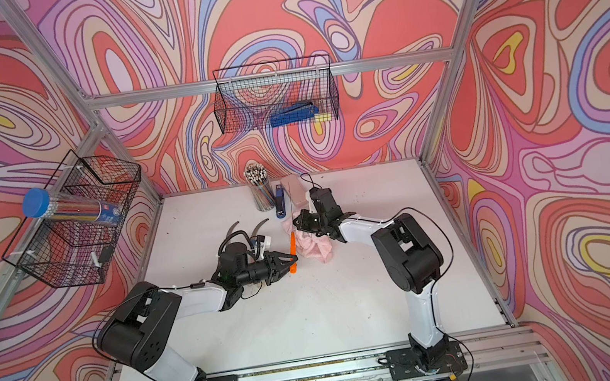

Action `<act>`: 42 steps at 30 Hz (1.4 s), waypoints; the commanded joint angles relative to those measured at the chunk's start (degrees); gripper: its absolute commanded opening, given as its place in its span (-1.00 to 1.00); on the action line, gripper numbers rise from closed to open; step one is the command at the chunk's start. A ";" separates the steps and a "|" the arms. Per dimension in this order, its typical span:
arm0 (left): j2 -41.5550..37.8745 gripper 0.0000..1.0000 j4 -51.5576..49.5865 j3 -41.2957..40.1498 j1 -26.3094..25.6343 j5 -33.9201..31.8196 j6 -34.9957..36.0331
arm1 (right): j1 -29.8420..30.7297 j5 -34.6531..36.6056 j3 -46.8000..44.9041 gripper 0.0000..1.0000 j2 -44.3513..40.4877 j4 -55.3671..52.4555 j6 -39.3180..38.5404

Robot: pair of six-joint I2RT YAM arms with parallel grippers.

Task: Wipe small sickles with rags
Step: Wipe the small sickle.

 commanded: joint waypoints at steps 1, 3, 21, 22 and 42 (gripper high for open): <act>1.75 -1.00 5.23 1.05 -0.38 1.90 -0.84 | 0.06 -0.42 1.25 -1.00 0.26 0.44 0.71; 1.92 -1.00 5.63 1.09 -0.36 2.09 -1.08 | -0.02 -0.26 2.77 -1.00 1.42 -0.20 1.12; 1.46 -1.00 0.96 1.46 -0.32 1.19 0.57 | -3.69 3.82 17.94 -1.00 4.35 -9.25 -2.11; 1.46 -1.00 0.95 1.40 -0.32 1.12 0.56 | -3.85 3.79 18.71 -1.00 4.29 -9.89 -2.49; 0.77 -1.00 -0.54 1.67 -0.33 0.97 1.53 | -4.84 2.26 23.97 -1.00 4.61 -14.13 -3.63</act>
